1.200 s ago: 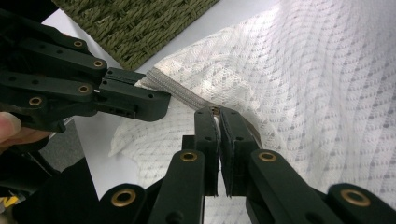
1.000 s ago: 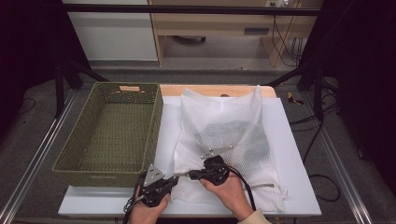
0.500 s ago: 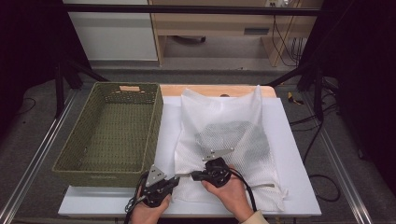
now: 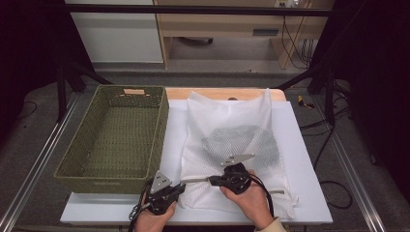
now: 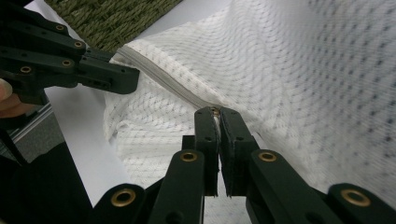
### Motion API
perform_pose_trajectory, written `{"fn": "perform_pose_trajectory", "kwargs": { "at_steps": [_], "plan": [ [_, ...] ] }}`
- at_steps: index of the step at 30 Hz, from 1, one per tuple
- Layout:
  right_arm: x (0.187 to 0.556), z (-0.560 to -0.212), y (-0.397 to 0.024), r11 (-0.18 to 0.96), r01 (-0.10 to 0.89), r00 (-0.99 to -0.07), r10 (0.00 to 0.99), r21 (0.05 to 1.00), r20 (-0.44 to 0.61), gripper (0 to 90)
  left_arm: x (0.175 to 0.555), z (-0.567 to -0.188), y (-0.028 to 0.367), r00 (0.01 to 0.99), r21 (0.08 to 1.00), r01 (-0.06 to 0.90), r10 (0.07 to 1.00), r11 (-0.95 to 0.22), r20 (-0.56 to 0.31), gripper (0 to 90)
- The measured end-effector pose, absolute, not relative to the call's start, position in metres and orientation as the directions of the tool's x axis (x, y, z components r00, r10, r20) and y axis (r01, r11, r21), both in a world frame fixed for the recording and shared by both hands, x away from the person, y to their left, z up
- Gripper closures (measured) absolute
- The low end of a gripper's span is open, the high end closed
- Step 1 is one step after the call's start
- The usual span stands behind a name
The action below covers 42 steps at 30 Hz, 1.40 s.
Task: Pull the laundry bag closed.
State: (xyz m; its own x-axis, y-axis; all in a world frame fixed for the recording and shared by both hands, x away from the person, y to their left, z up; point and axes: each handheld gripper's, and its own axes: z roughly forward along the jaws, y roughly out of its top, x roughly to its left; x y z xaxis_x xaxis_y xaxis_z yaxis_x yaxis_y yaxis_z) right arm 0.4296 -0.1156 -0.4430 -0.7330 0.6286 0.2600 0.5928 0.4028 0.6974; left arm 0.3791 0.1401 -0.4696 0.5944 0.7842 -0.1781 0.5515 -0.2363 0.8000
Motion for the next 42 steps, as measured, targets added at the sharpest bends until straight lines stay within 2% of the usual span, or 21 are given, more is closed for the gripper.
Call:
{"fn": "perform_pose_trajectory", "kwargs": {
  "at_steps": [19, 42],
  "plan": [
    [0.429, -0.444, -0.116, 0.435, 0.586, -0.741, 0.629, 0.684, 0.234, 86.7, 0.381, -0.469, 0.142, 0.594, 0.795, 0.553, 0.787, -0.250, -0.166, 88.1],
    [0.427, -0.441, -0.127, 0.419, 0.587, -0.730, 0.643, 0.693, 0.231, 86.7, 0.380, -0.469, 0.141, 0.597, 0.795, 0.549, 0.787, -0.257, -0.158, 88.1]
  ]
}}
